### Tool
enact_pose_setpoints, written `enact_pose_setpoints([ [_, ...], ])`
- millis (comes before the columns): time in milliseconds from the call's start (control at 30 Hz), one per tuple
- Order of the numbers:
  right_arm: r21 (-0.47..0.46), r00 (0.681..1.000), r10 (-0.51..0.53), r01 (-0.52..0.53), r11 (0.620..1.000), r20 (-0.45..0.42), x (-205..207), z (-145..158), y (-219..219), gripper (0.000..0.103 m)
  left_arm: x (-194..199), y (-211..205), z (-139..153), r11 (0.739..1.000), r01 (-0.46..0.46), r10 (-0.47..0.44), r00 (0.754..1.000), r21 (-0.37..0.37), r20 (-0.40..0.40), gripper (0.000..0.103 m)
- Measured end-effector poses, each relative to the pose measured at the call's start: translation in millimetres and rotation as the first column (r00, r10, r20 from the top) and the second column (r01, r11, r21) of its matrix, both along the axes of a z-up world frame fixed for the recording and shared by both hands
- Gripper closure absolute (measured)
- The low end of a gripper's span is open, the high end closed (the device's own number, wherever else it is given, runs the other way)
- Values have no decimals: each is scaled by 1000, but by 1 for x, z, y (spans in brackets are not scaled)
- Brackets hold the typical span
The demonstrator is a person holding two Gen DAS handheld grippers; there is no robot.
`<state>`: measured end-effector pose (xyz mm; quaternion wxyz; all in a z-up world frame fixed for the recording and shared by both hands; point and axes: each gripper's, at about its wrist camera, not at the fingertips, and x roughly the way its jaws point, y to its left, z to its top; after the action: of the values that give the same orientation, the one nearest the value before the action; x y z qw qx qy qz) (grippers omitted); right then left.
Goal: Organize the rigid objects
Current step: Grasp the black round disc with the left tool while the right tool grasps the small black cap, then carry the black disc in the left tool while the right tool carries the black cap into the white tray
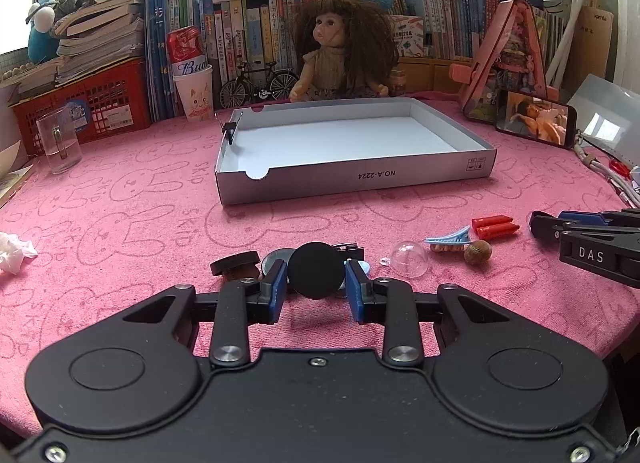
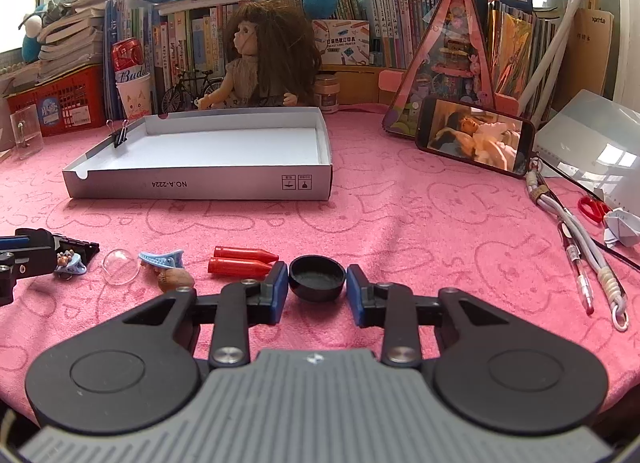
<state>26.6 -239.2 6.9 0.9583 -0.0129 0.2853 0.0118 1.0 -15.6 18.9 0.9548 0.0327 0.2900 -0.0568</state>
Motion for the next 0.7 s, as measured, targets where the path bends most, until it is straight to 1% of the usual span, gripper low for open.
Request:
enact_pose_setpoints([
  [233,2,999,24,-24,1000,37,-1,13,5,66,3,5,11,1000,-3,4,1000,-30,16,73],
  [367,7,999,36,-36,999,41,4,15,7,66,10,7,18,999,2,0,1000,-54,21,73],
  [567,41,997,63,-65,997,50,14,22,11,66,31,13,26,993,0,0,1000,-119,-2,73],
  [700,64,996,71,-74,995,49,24,26,13,66,43,14,29,992,6,-7,1000,-130,-10,73],
])
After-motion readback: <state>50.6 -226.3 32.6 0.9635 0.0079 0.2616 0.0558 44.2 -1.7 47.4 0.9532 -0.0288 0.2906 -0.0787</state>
